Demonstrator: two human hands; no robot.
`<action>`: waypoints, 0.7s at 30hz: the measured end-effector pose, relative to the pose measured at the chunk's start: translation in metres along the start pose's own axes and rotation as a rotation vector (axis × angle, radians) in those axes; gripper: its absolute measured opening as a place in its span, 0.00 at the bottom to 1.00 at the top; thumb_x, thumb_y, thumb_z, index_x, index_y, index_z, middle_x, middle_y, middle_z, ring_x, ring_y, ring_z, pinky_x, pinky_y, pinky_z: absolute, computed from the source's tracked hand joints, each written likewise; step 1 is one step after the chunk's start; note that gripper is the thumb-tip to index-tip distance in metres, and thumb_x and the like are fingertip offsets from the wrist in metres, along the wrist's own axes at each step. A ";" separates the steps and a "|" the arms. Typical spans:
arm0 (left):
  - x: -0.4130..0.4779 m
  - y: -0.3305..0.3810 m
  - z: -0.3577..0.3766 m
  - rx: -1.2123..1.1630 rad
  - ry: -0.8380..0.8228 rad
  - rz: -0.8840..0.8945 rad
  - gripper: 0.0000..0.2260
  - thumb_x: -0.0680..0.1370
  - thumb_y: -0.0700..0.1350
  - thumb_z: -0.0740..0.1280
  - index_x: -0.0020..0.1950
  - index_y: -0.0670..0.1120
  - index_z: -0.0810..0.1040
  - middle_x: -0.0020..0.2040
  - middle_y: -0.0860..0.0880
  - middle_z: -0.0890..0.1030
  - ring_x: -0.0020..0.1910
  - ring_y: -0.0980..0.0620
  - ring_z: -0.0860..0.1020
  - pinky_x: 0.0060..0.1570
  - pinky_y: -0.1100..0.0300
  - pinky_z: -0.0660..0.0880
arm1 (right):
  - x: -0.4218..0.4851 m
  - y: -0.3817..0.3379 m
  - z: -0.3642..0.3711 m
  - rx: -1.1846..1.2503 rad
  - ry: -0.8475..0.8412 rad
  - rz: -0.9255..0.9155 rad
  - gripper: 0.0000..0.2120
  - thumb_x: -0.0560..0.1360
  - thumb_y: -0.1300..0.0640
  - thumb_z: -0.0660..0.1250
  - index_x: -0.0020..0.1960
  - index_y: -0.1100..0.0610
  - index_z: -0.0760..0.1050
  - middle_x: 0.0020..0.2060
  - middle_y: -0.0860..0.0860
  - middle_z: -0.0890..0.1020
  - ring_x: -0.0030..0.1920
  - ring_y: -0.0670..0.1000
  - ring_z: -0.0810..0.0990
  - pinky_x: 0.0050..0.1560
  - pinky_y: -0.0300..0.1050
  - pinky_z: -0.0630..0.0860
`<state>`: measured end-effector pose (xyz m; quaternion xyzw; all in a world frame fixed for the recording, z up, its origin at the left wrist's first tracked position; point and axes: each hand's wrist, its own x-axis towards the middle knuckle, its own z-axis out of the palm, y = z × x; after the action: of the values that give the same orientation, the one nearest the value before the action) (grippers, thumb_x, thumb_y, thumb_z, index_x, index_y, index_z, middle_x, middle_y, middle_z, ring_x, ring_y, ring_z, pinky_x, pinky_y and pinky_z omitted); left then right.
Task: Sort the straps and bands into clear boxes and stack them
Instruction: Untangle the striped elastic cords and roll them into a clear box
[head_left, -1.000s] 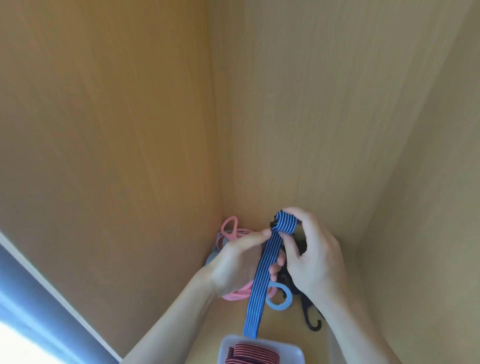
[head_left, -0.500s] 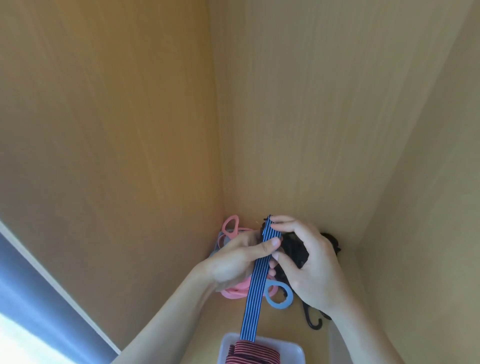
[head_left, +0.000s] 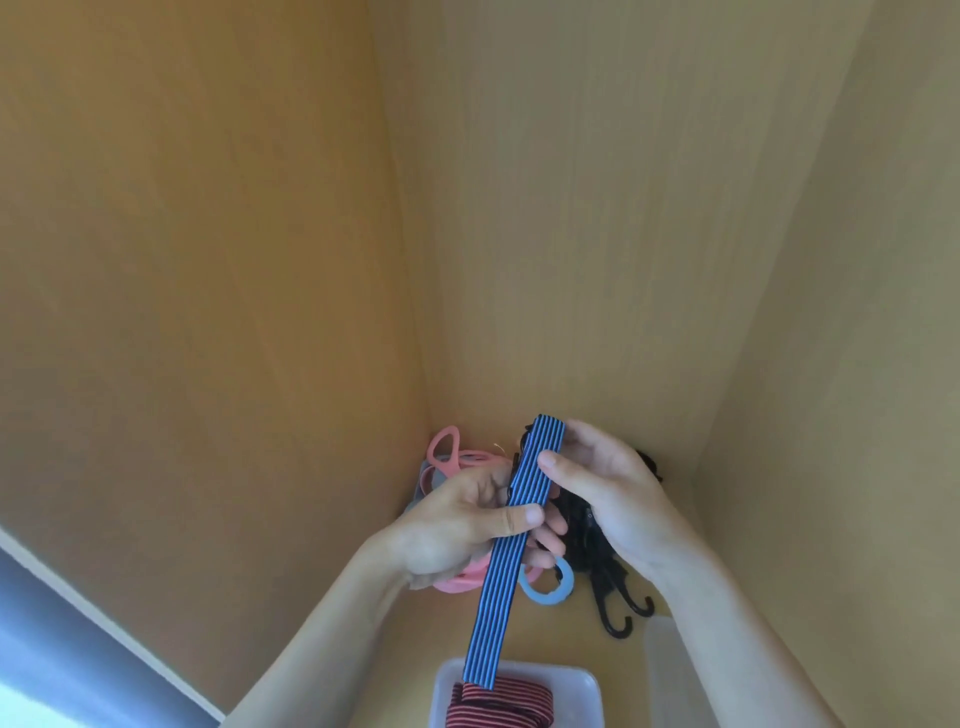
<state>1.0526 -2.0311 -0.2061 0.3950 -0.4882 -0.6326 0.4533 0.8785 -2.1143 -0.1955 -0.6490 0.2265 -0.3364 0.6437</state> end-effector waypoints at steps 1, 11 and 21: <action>-0.001 0.000 0.001 0.007 0.001 -0.006 0.07 0.81 0.37 0.65 0.57 0.36 0.74 0.50 0.35 0.81 0.47 0.39 0.81 0.56 0.43 0.79 | 0.000 0.001 -0.001 0.007 0.000 -0.013 0.16 0.75 0.52 0.72 0.60 0.56 0.79 0.51 0.54 0.85 0.51 0.51 0.84 0.59 0.49 0.75; 0.002 -0.013 0.001 0.131 0.093 -0.048 0.08 0.83 0.47 0.63 0.52 0.42 0.74 0.37 0.47 0.74 0.34 0.50 0.76 0.46 0.50 0.75 | 0.003 0.007 0.001 -0.061 0.147 -0.166 0.20 0.74 0.56 0.73 0.65 0.50 0.75 0.54 0.52 0.85 0.53 0.53 0.85 0.52 0.45 0.81; 0.001 -0.027 0.003 0.142 0.132 -0.105 0.08 0.83 0.47 0.59 0.50 0.46 0.75 0.34 0.52 0.70 0.28 0.55 0.69 0.30 0.60 0.77 | 0.004 0.018 -0.005 -0.027 0.330 -0.205 0.18 0.77 0.62 0.71 0.63 0.45 0.75 0.55 0.49 0.85 0.54 0.53 0.85 0.58 0.56 0.81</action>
<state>1.0441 -2.0286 -0.2316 0.4918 -0.4797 -0.5918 0.4216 0.8800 -2.1218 -0.2133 -0.6133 0.2659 -0.4990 0.5515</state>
